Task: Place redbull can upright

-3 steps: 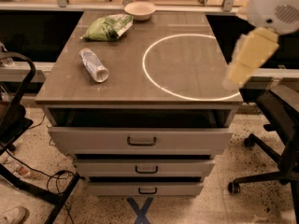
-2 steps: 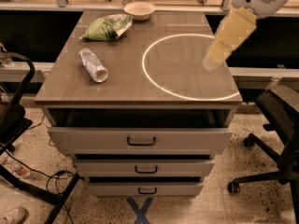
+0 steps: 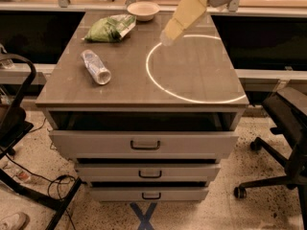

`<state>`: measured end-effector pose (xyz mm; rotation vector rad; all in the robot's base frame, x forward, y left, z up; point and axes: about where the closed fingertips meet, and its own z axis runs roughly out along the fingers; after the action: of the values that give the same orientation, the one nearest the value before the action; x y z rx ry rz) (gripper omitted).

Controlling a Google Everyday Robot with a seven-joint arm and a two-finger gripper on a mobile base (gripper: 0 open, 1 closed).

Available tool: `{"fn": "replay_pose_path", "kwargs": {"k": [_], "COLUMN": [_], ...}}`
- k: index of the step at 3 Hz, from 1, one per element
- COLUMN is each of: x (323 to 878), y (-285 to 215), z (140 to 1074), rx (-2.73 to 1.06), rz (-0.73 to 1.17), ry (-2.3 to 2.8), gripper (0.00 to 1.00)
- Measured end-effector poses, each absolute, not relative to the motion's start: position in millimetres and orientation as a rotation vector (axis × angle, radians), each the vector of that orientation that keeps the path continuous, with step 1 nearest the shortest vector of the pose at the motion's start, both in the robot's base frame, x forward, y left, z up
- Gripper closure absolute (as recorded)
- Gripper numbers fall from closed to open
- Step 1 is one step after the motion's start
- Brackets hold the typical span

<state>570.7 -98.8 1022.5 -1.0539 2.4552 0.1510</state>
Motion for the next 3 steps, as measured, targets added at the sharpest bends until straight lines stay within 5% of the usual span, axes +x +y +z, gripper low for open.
{"fn": "replay_pose_path", "kwargs": {"k": [3], "x": [584], "y": [-63], "z": [1022], "rx": [-0.927], "rz": [0.156], "ry": [2.514], "gripper": [0.00]}}
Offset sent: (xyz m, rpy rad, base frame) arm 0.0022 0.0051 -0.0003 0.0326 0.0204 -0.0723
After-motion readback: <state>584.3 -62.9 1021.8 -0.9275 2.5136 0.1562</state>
